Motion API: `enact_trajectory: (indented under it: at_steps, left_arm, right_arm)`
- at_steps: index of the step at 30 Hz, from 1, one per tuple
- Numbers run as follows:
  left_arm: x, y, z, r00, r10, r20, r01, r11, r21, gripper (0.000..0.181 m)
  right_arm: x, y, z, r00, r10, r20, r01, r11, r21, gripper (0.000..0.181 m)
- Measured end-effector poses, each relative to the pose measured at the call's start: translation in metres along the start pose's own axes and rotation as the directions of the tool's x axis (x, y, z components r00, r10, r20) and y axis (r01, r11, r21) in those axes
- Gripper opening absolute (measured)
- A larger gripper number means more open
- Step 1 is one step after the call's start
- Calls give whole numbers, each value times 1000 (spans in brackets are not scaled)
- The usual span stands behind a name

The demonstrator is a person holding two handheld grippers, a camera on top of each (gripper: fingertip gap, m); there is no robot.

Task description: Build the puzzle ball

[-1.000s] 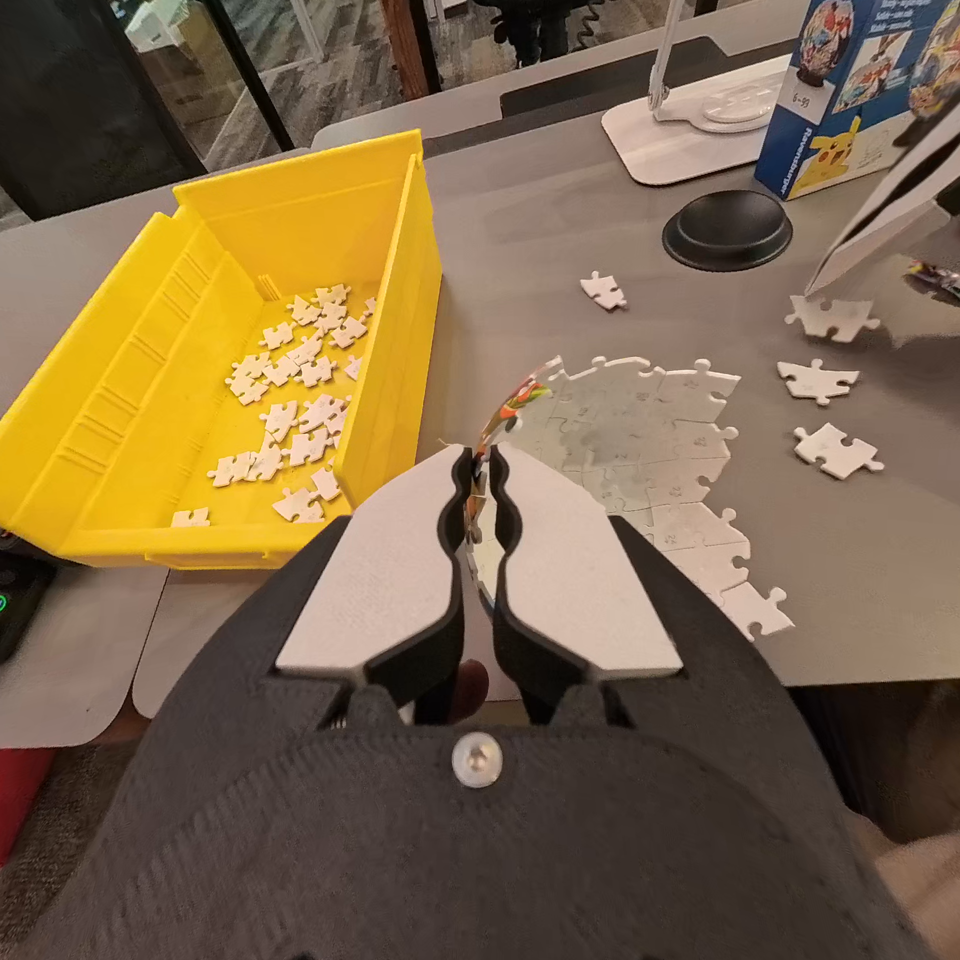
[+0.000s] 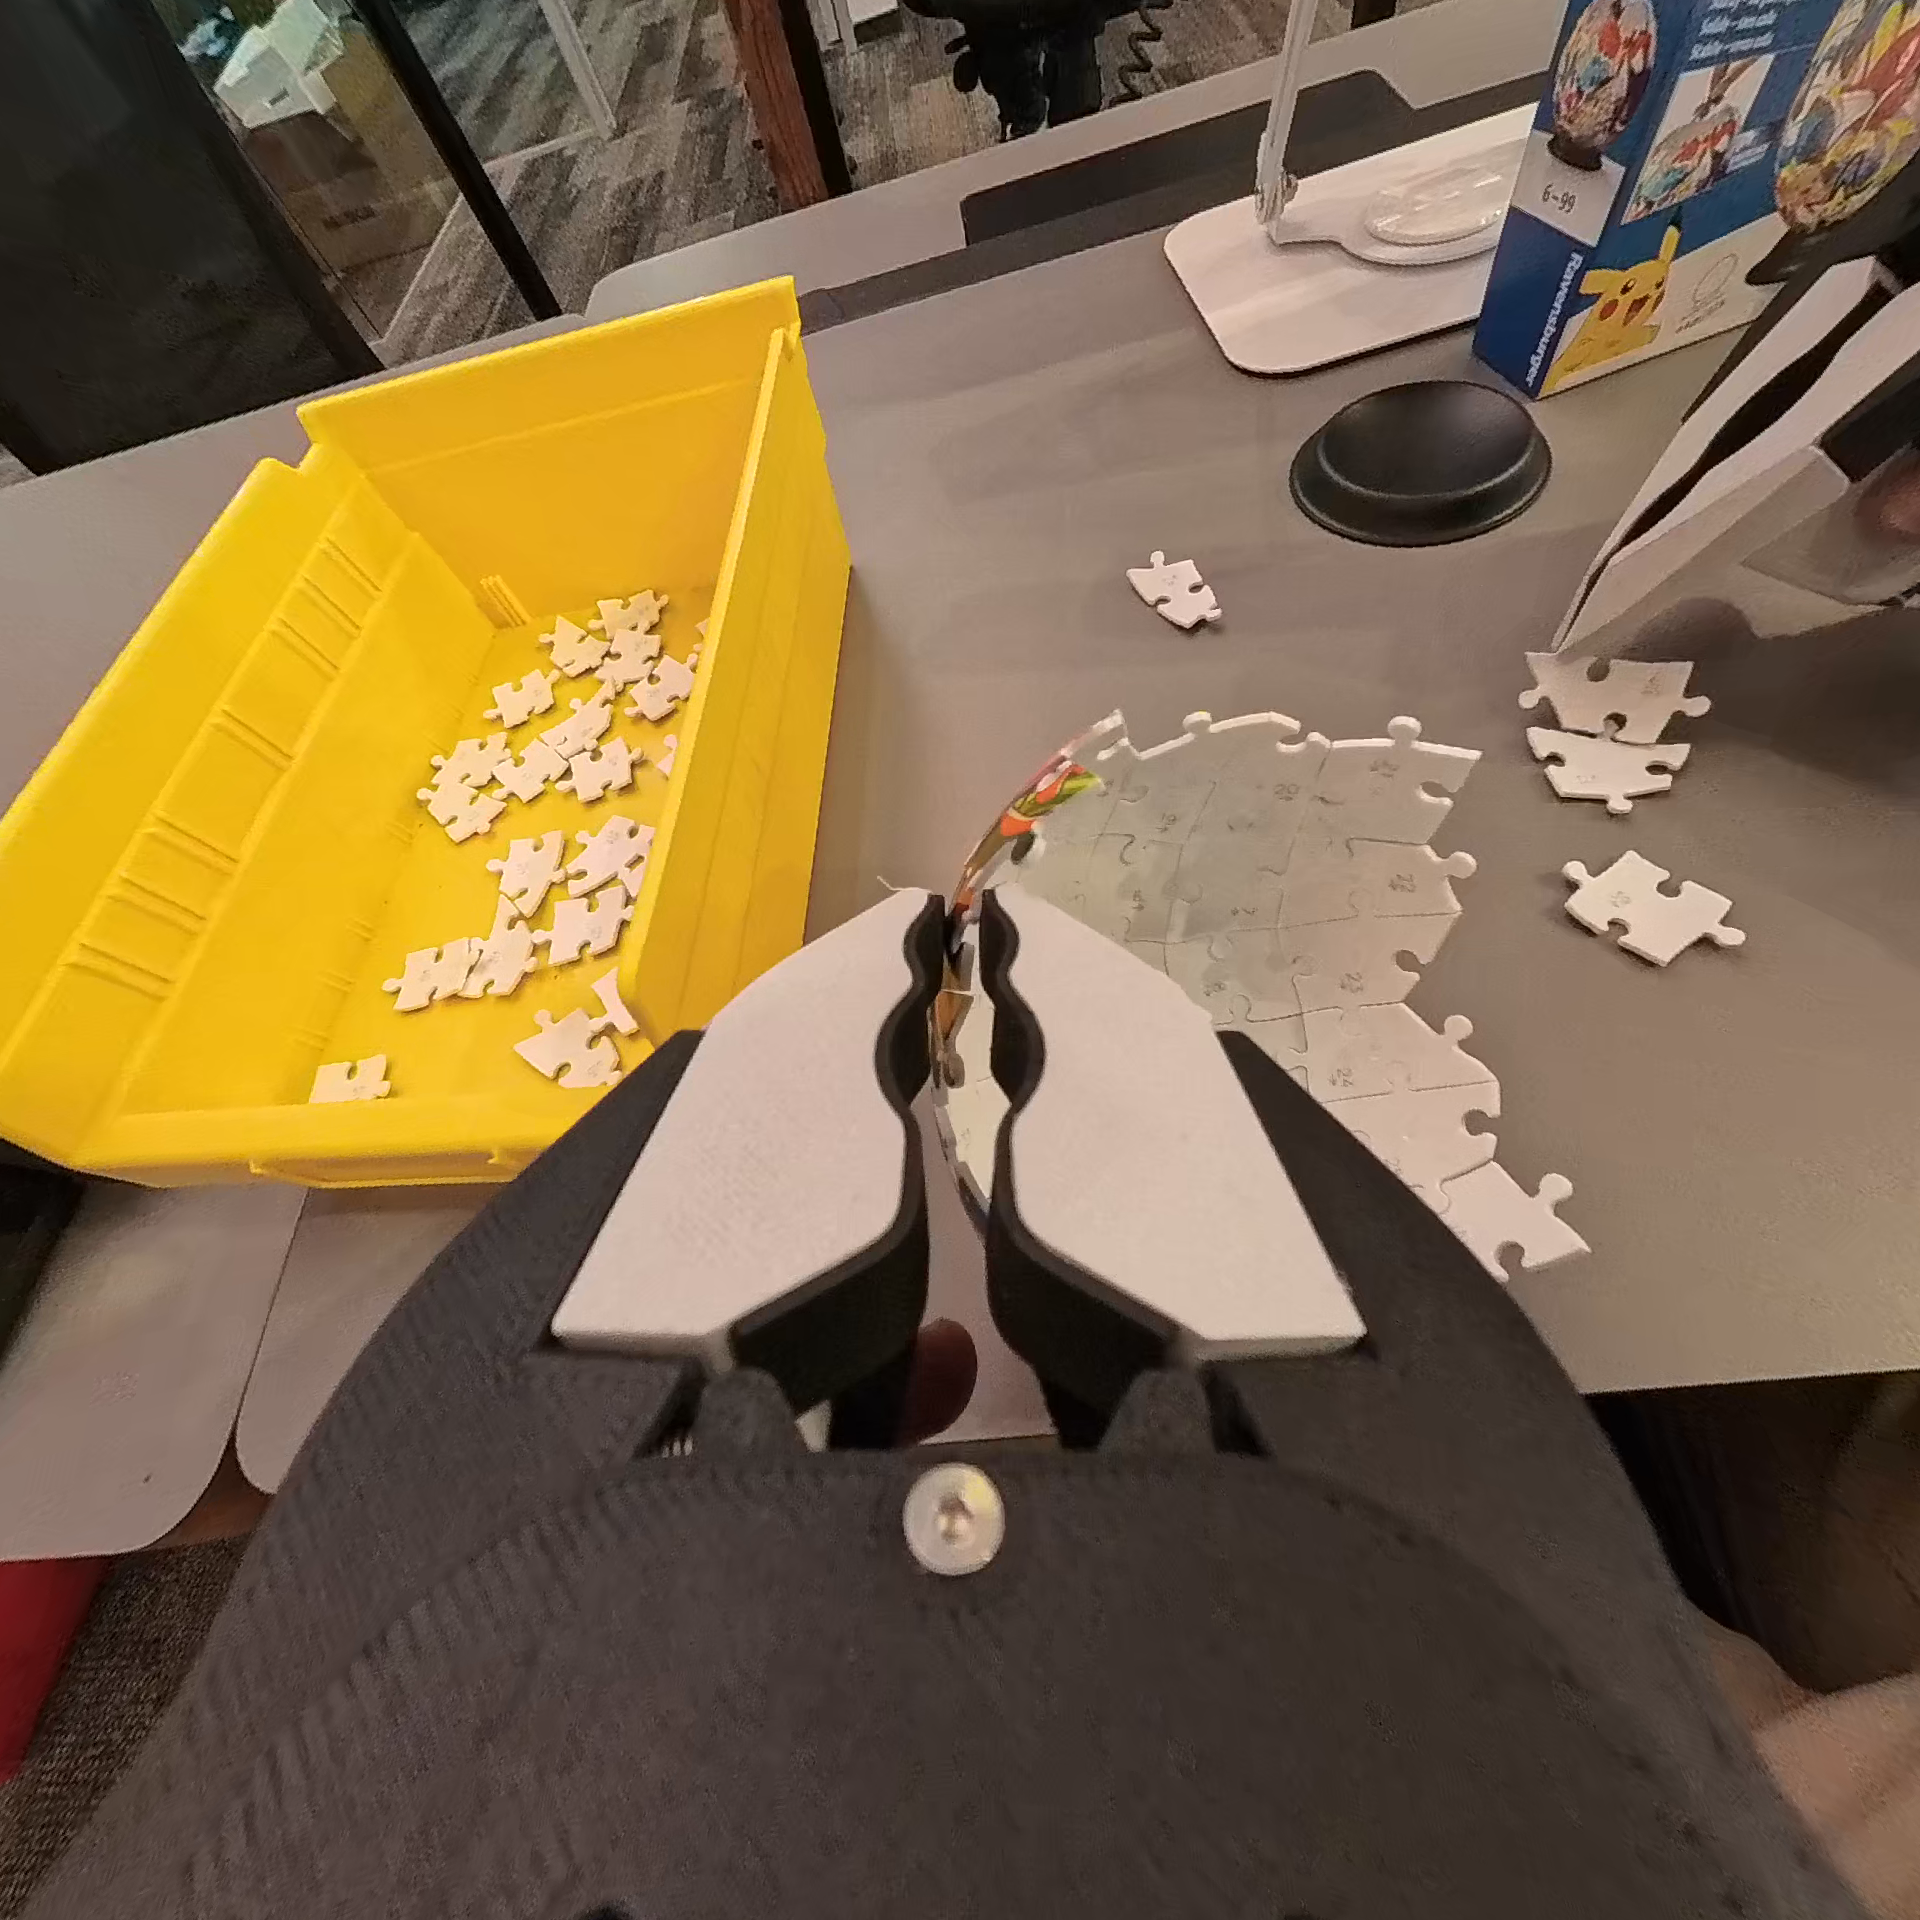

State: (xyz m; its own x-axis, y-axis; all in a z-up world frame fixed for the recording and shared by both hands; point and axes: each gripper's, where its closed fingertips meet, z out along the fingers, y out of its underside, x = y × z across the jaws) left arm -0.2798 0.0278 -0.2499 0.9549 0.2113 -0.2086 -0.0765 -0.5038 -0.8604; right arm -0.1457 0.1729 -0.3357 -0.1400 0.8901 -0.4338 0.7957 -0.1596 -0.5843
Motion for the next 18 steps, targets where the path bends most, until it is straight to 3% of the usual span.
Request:
enact_trajectory:
  at_steps: [18]
  left_arm:
    - [1, 1, 1, 1000, 4, -1, -4, 1000, -4, 6]
  right_arm:
    - [0, 3, 3, 999, -11, 40, 11, 1000, 3, 0]
